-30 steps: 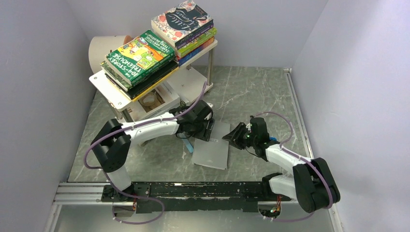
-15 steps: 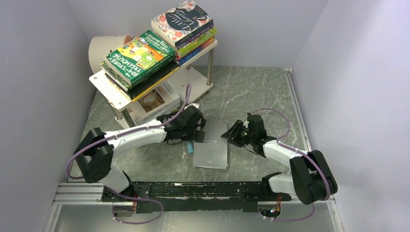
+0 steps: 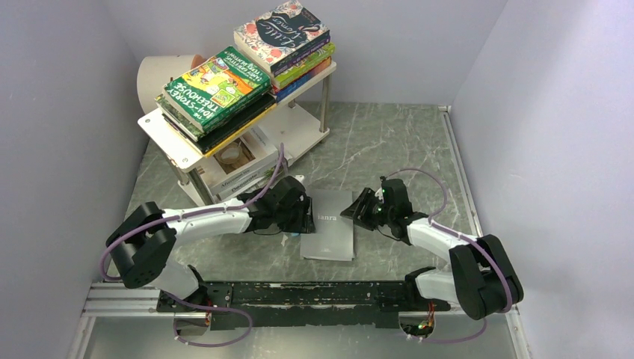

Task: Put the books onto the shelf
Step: Pick up the book from the center of the board.

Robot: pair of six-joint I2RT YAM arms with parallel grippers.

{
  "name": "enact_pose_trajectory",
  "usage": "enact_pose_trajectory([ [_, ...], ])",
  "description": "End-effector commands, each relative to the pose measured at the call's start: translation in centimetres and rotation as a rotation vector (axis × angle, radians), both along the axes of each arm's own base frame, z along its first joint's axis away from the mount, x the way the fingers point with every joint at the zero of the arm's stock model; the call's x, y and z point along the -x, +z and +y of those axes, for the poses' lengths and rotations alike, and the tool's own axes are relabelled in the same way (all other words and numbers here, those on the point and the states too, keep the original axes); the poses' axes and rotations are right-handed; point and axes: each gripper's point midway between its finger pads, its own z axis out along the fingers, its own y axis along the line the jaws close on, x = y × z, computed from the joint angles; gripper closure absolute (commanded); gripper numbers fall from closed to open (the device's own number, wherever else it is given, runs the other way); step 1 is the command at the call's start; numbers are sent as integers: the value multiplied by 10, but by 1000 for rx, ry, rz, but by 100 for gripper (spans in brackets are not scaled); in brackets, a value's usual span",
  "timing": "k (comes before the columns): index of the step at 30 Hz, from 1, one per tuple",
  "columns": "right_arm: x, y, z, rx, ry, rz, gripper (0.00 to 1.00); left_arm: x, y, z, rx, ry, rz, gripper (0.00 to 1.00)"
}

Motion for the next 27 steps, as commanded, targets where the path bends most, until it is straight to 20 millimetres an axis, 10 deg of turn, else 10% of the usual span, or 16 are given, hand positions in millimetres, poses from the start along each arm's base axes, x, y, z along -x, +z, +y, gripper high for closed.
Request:
enact_pose_trajectory([
  [1, 14, 5, 14, -91, 45, 17, 50, -1, 38, -37, 171, -105, -39, 47],
  [13, 19, 39, 20, -197, 33, -51, 52, -1, 83, -44, 227, -179, -102, 54],
  [27, 24, 28, 63, -193, 165, -35, 52, -3, 70, 2, 79, -45, -129, 54],
])
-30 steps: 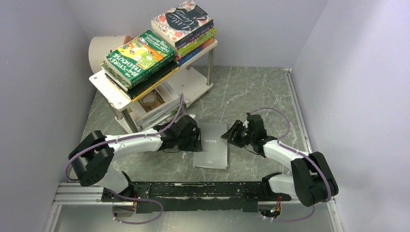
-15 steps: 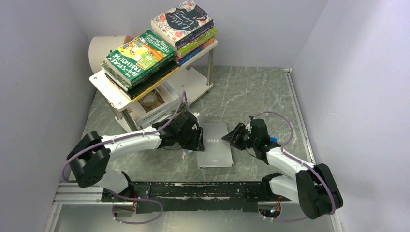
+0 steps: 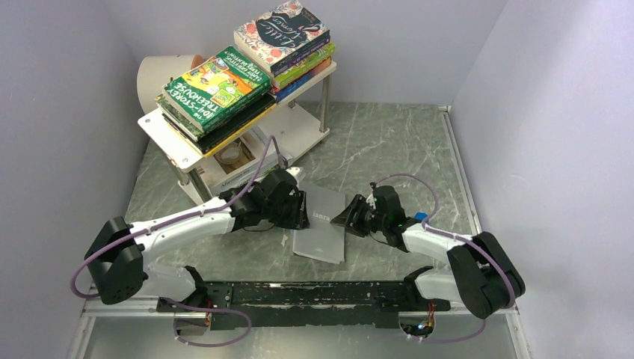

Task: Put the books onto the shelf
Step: Pick up the book from the center of the board.

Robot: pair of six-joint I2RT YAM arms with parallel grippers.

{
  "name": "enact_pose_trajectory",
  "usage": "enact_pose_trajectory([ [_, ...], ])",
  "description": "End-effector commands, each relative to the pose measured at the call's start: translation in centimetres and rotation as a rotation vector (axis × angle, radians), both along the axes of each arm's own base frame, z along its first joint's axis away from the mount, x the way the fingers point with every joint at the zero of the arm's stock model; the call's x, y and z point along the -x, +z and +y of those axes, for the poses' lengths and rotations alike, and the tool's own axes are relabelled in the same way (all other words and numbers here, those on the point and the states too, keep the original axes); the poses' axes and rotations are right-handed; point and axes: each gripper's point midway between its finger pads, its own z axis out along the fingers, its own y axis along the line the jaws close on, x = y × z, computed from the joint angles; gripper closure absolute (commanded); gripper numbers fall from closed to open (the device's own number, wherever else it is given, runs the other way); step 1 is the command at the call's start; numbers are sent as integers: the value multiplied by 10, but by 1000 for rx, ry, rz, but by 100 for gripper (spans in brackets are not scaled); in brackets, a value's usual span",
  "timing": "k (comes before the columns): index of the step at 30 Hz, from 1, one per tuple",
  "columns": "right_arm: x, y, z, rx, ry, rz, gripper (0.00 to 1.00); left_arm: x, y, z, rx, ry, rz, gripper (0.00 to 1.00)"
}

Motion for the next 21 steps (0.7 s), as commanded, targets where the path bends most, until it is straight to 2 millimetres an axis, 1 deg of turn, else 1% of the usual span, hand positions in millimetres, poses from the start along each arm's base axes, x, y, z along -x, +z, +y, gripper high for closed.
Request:
enact_pose_trajectory([
  [1, -5, 25, 33, -81, 92, -62, 52, -11, 7, 4, 3, 64, -51, 53],
  [4, -7, 15, 35, -29, 98, -51, 52, -13, -9, 20, -58, 120, -47, 49],
  [7, -10, 1, 34, 58, 112, -43, 52, -14, -22, 33, -91, 171, -34, 43],
  [8, -11, -3, 33, 88, 117, -45, 52, -15, -26, 37, -102, 192, -32, 39],
  [9, -11, -7, 31, 116, 118, -42, 52, -15, -29, 42, -115, 216, -30, 33],
  [12, -13, -14, 27, 166, 119, -39, 52, -18, -36, 56, -142, 279, -34, 18],
  [14, -14, -17, 25, 188, 118, -38, 52, -18, -39, 62, -136, 301, -28, 12],
  [18, -16, -19, 23, 213, 119, -40, 51, -18, -46, 70, -97, 338, -5, 6],
  [21, -15, -24, 22, 226, 126, -30, 49, -18, -50, 70, -49, 345, 8, 3],
])
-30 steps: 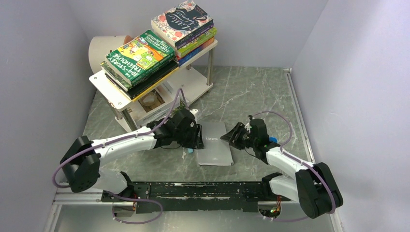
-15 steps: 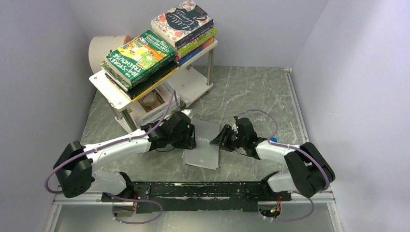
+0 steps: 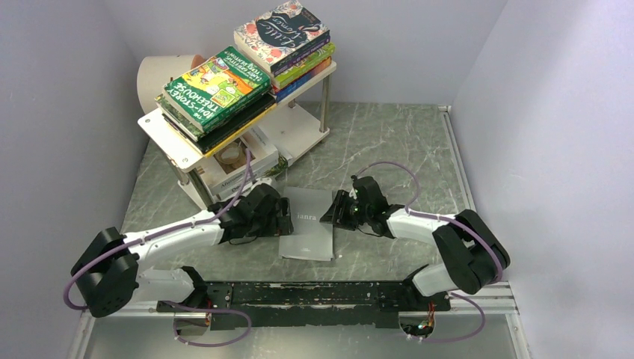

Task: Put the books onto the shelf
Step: Pick up the book from the center of the board.

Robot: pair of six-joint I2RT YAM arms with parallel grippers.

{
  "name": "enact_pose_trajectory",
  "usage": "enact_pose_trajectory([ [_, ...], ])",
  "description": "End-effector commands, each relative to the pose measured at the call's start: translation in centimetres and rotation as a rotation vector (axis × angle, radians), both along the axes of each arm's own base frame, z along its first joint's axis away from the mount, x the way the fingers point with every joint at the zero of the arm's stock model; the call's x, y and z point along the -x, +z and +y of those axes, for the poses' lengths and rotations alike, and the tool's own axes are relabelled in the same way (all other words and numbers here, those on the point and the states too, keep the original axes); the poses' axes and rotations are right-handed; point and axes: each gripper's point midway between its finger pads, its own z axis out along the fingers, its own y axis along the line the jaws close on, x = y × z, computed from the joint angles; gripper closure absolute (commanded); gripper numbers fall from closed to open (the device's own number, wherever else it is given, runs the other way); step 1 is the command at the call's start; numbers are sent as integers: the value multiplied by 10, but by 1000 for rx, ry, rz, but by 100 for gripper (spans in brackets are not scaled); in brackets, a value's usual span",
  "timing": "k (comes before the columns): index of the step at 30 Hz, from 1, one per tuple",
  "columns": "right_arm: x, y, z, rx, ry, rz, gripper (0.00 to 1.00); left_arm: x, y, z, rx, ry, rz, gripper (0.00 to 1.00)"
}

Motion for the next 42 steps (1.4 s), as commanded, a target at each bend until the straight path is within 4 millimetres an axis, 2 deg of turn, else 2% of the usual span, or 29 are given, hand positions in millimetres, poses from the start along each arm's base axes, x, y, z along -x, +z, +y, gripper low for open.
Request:
enact_pose_trajectory([
  [1, -2, -14, -8, 75, -2, 6, 48, -7, 3, -5, 112, 45, -17, 3],
  [10, 7, -25, 0, 26, 7, 75, 45, 6, -25, -8, 269, 98, 66, 4],
  [13, 7, -21, 4, -8, 4, 78, 44, 10, -23, -17, 363, 85, 81, 4],
  [17, 8, -14, 11, -73, 9, 87, 42, 19, -10, -33, 510, 51, 112, 6],
  [20, 12, -9, 15, -127, 15, 99, 40, 22, 9, -42, 611, 31, 111, 12],
  [24, 13, 0, 20, -169, 24, 89, 40, 16, 35, -44, 679, 27, 54, 26],
  [30, 10, 25, 25, -259, 53, 38, 39, 15, 60, -47, 719, -31, 7, 48],
  [37, 15, 65, 30, -370, 90, -27, 38, 18, 86, -59, 766, -129, -5, 62],
  [42, 9, 82, 21, -358, 62, -95, 36, 18, 100, -60, 709, -196, -39, 72],
])
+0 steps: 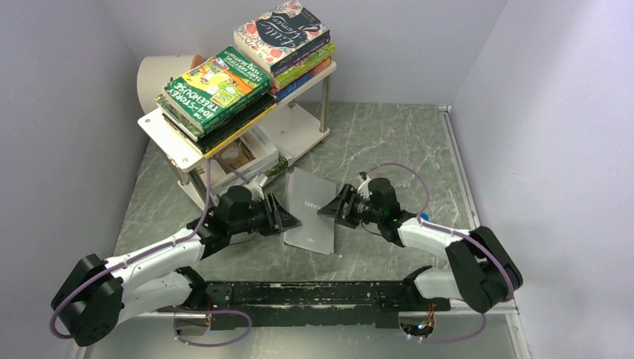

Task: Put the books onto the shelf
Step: Pick up the book from the center of the board.

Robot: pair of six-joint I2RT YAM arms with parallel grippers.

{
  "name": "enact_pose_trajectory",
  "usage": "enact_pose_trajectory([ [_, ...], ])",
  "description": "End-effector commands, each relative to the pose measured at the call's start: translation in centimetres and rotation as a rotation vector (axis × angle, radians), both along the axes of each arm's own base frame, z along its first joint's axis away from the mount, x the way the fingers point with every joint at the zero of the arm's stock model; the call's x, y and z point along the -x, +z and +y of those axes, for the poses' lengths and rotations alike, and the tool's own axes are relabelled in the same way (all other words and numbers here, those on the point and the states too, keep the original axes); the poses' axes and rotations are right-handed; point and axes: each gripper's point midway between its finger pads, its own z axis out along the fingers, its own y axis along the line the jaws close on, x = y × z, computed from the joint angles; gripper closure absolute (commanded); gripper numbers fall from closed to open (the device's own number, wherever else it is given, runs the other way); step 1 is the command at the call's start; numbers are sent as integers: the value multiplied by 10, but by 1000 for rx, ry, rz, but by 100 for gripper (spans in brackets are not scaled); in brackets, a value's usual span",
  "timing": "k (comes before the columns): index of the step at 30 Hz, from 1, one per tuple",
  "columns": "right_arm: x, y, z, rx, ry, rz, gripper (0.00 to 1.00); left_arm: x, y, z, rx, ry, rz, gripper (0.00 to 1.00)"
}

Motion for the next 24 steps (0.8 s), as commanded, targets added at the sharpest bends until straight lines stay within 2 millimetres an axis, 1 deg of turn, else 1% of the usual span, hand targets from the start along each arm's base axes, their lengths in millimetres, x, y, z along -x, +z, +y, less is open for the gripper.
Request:
enact_pose_trajectory([
  [1, -2, 38, 3, -59, 26, -97, 35, 3, 49, -15, 60, -126, -125, 73],
  [3, -11, 44, -7, -24, -26, -131, 31, 6, 63, -16, 76, -147, -144, 74],
  [4, -15, 51, -12, -23, -47, -157, 29, 7, 71, -17, 86, -155, -150, 74],
  [5, -18, 57, -17, -23, -73, -175, 24, 8, 80, -17, 99, -159, -156, 74],
  [7, -22, 77, -25, -46, -117, -227, 18, 10, 99, -16, 124, -156, -173, 75],
  [9, -23, 104, -32, -86, -158, -287, 14, 11, 124, -14, 164, -146, -209, 75],
  [11, -23, 125, -40, -108, -199, -328, 11, 15, 139, -10, 181, -136, -216, 75],
  [13, -21, 141, -47, -125, -244, -348, 9, 16, 157, -7, 210, -119, -236, 75],
  [15, -17, 156, -51, -154, -262, -367, 8, 17, 171, -5, 234, -109, -256, 75],
  [17, -9, 174, -48, -209, -230, -406, 7, 19, 188, -3, 267, -108, -285, 76],
  [21, 17, 215, -31, -355, -60, -511, 7, 22, 220, -2, 315, -118, -358, 76],
  [24, 38, 240, -23, -468, 59, -559, 12, 23, 239, -1, 330, -129, -405, 76],
])
